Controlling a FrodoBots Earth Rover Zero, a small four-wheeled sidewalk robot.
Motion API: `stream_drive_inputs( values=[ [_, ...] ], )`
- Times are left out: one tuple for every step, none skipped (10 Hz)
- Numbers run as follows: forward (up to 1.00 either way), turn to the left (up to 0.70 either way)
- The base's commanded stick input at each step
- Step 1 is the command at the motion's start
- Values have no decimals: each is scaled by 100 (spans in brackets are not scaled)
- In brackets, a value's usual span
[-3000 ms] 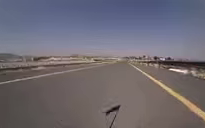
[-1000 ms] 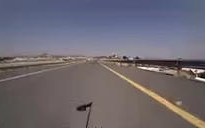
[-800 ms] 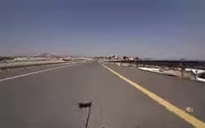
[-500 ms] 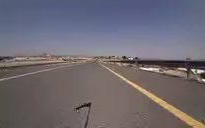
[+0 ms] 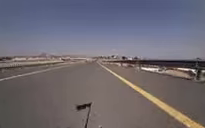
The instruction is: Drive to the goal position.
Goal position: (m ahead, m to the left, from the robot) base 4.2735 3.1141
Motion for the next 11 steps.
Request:
stream_drive_inputs(
  values=[
    [100, -1],
    [100, -1],
    [100, -1],
    [100, -1],
    [100, -1],
    [100, -1],
    [100, -1],
    [100, -1],
    [100, -1],
    [100, -1],
    [100, -1]
  ],
)
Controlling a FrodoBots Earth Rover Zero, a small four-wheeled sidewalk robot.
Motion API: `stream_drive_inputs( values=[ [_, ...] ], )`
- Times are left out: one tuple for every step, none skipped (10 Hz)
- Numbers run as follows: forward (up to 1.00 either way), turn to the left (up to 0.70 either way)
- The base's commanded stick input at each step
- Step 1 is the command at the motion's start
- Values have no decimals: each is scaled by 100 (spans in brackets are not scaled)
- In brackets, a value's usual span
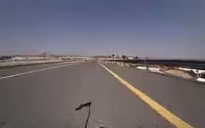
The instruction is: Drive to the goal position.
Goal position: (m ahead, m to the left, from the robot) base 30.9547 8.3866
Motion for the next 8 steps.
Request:
stream_drive_inputs(
  values=[
    [100, -1],
    [100, -1],
    [100, -1],
    [100, -1],
    [100, -1],
    [100, -1],
    [100, -1],
    [100, -1]
  ],
)
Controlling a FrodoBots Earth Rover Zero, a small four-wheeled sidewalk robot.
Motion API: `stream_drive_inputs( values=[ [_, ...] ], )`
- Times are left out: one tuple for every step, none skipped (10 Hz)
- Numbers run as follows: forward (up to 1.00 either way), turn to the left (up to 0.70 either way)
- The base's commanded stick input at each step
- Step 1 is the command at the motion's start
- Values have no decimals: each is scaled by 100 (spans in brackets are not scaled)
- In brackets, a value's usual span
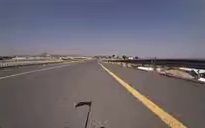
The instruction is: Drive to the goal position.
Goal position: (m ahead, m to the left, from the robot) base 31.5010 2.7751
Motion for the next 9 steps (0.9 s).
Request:
stream_drive_inputs(
  values=[
    [100, -1],
    [100, -1],
    [100, -1],
    [100, -1],
    [100, -1],
    [100, -1],
    [100, -1],
    [100, -1],
    [100, -1]
  ],
)
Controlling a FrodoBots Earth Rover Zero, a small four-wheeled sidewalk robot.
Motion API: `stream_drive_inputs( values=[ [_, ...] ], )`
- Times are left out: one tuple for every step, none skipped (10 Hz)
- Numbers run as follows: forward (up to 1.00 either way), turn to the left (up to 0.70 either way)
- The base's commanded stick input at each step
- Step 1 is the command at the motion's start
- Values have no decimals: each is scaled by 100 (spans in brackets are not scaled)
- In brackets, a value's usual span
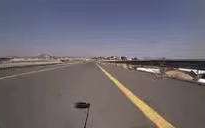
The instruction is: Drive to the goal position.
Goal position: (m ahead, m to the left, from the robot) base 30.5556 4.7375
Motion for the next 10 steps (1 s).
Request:
stream_drive_inputs(
  values=[
    [100, -1],
    [100, -1],
    [100, -1],
    [100, -1],
    [100, -1],
    [100, -1],
    [100, -1],
    [100, -1],
    [100, -1],
    [100, -1]
  ],
)
